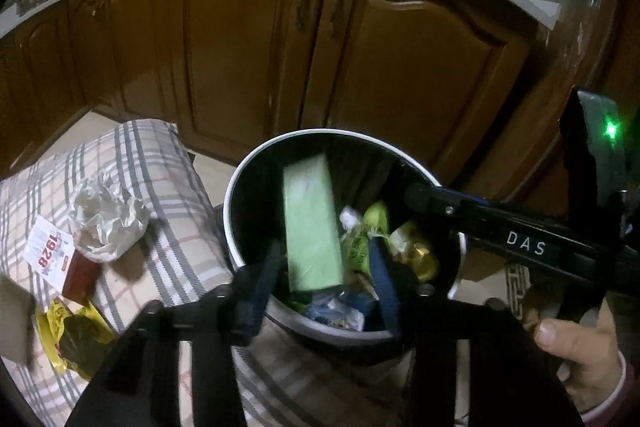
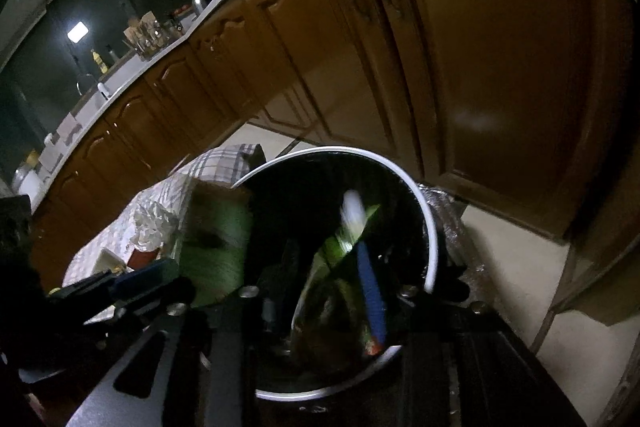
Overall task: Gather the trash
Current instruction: 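Move both open tools back toward the white foam block, then grasp the white foam block with the left tool while the right tool grasps the yellow wrapper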
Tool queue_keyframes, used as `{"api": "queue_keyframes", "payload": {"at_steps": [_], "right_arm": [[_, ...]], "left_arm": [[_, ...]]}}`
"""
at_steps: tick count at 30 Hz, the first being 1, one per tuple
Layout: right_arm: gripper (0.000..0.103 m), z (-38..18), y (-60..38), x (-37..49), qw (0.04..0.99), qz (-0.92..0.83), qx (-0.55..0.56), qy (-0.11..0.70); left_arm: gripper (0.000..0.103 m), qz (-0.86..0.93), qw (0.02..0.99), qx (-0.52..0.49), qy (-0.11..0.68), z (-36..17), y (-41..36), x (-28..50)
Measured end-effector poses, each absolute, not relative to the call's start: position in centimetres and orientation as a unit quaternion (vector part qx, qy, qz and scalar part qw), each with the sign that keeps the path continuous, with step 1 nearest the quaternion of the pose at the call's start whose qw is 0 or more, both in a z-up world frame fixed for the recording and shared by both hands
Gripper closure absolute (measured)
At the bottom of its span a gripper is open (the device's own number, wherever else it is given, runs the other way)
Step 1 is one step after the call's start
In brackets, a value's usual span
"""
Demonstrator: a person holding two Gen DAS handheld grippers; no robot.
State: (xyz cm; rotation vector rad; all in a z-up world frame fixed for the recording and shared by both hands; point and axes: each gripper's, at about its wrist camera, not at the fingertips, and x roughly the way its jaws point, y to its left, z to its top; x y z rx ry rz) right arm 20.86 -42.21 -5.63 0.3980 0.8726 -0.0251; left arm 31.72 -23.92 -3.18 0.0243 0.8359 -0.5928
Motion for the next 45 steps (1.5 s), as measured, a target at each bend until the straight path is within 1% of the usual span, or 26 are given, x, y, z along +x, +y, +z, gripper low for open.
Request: {"api": "queue_keyframes", "payload": {"at_steps": [1, 2, 6, 9, 11, 17, 25, 34, 45], "right_arm": [[0.054, -5.7, -42.3, 20.7, 0.887, -0.012, 0.196, 0.418], [0.05, -5.6, -42.4, 20.5, 0.888, -0.014, 0.199, 0.414], [0.049, -5.3, -42.6, 19.6, 0.89, -0.016, 0.211, 0.405], [0.039, -5.0, -42.3, 18.8, 0.891, -0.015, 0.22, 0.398], [0.029, -4.7, -41.8, 18.2, 0.893, -0.012, 0.223, 0.392], [0.023, -3.7, -39.1, 16.3, 0.901, 0.003, 0.223, 0.371], [0.021, -3.2, -33.8, 14.8, 0.908, 0.033, 0.196, 0.37], [0.021, -4.1, -28.3, 14.6, 0.903, 0.076, 0.172, 0.386], [0.021, -5.4, -23.2, 15.7, 0.892, 0.117, 0.161, 0.406]], "left_arm": [[0.053, -0.281, 0.873, 0.01, 0.399, -3.2, -23.7, 31.5], [0.053, -0.281, 0.873, 0.006, 0.399, -3.3, -23.3, 31.3], [0.053, -0.281, 0.873, -0.016, 0.399, -3.3, -21.6, 30.3], [0.052, -0.277, 0.877, -0.026, 0.393, -3.2, -19.9, 29.2], [0.05, -0.271, 0.88, -0.033, 0.39, -3.1, -18.4, 28.3], [0.05, -0.247, 0.888, -0.055, 0.384, -2.9, -13.8, 25.3], [0.049, -0.203, 0.898, -0.078, 0.383, -2.8, -7.6, 22.3], [0.049, -0.154, 0.904, -0.095, 0.387, -3.2, -2.0, 19.7], [0.049, -0.098, 0.903, -0.118, 0.402, -4.1, 2.8, 19.2]]}}
